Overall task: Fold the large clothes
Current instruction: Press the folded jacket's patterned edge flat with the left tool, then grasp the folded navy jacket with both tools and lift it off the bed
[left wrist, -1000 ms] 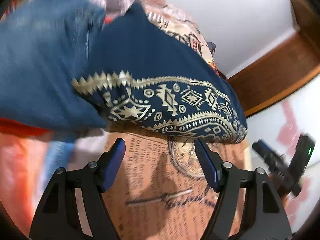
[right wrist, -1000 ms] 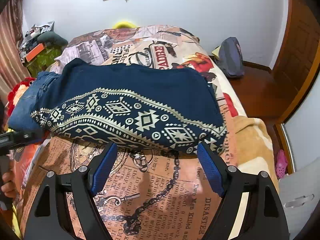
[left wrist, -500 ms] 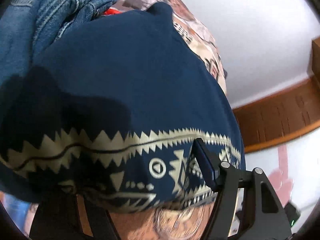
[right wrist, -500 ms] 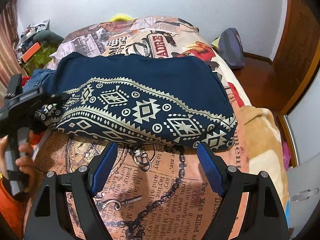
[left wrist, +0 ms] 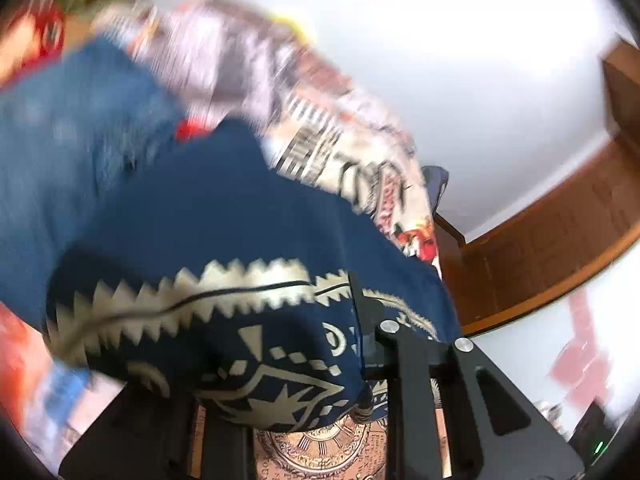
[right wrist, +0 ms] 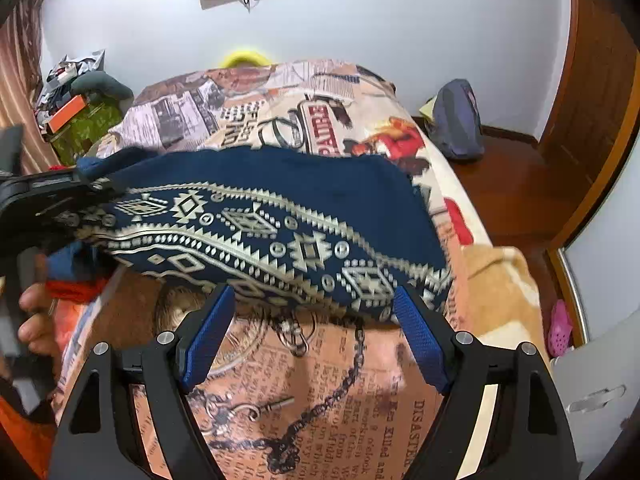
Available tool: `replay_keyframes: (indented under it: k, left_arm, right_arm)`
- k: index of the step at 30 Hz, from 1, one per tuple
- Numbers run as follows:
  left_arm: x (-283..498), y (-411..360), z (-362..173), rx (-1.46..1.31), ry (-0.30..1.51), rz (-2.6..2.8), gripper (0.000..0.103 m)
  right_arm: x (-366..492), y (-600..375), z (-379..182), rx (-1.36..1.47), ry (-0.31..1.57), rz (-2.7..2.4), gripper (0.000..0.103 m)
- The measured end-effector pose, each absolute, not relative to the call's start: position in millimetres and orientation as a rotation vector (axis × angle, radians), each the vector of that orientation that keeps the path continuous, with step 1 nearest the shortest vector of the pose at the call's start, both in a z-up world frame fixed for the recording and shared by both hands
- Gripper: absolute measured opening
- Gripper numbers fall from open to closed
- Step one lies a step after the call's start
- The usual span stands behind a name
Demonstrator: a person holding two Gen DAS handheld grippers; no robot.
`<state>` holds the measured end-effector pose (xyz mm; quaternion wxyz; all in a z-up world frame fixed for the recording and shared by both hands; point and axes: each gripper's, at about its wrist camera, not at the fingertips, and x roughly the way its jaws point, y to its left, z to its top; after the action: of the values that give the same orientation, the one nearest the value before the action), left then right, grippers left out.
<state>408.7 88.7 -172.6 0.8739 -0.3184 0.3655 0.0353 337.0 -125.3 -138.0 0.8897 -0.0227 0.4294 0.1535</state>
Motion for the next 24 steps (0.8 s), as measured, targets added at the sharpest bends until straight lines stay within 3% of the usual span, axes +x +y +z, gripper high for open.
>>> replay_keyframes:
  k: [4,10,17,21,24]
  left_arm:
    - [376.8,91.9,-123.9,-0.566,0.636,0.097,0.022]
    - [337.3,125.7,-98.3,-0.518,0.561,0.127,0.022]
    - [316.5,159.9,-159.2,-0.501,0.693,0.172,0.024]
    - [310.7,177.2,-190.4,-0.559,0.749,0.215,0.036]
    - [310.8,186.7,-204.3,-0.585,0.764,0.262,0.038]
  right_arm:
    - [346.4,-108.0,-121.1,-0.049,0.863,0.351,0.079]
    - [359.9,-49.2,-125.3,-0.031,0.899,0.477,0.079]
    - [356.8,15.4,-180.1,-0.079,1.030,0.572,0.079]
    - [350.5,25.1,-206.9,-0.107,1.066,0.583,0.081]
    - [346.6,26.1,-209.8,-0.122,1.052,0.589,0.082]
